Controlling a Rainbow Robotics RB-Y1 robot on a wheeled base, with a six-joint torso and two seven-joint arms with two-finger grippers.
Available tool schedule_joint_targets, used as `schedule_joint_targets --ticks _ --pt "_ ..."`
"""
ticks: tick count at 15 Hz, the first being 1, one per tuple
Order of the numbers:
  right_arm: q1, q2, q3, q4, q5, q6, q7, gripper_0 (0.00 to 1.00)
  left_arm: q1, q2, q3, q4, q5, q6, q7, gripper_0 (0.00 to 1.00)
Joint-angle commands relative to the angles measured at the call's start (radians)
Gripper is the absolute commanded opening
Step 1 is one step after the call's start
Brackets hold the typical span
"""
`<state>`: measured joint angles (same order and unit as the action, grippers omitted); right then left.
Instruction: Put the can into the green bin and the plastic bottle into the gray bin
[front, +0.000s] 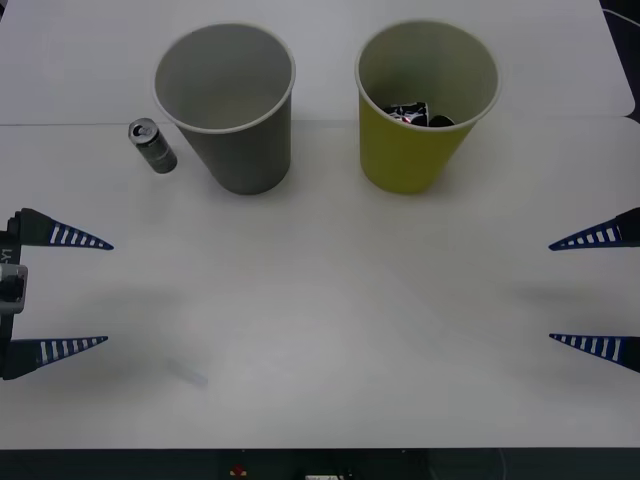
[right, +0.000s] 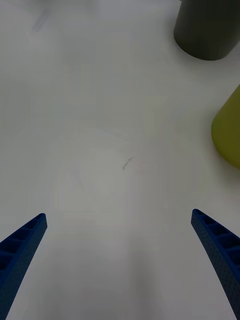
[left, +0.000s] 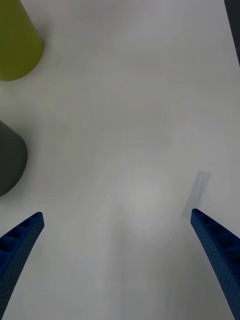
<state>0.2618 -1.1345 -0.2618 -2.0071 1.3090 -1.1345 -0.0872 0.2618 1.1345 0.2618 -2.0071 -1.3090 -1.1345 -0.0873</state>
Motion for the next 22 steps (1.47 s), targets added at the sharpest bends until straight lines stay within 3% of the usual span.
schedule_joint_targets --ticks 1,7,11,15,18,22 --pt "0.000 0.000 0.000 0.000 0.000 0.000 0.000 1.00 0.005 -0.007 0.002 0.002 0.005 0.005 0.000 1.00" --pt "0.000 0.000 0.000 0.000 0.000 0.000 0.000 1.00 0.011 -0.002 0.019 0.004 0.070 0.048 0.014 1.00" --pt "0.000 0.000 0.000 0.000 0.000 0.000 0.000 1.00 0.054 -0.002 -0.035 0.001 0.186 0.194 0.061 1.00" --pt "0.000 0.000 0.000 0.000 0.000 0.000 0.000 1.00 0.129 0.054 -0.151 -0.061 0.350 0.470 0.104 1.00" --pt "0.000 0.000 0.000 0.000 0.000 0.000 0.000 1.00 0.160 0.105 -0.259 -0.125 0.550 0.728 0.121 1.00" --pt "0.000 0.000 0.000 0.000 0.000 0.000 0.000 1.00 0.155 0.120 -0.377 -0.180 0.778 0.975 0.121 1.00"
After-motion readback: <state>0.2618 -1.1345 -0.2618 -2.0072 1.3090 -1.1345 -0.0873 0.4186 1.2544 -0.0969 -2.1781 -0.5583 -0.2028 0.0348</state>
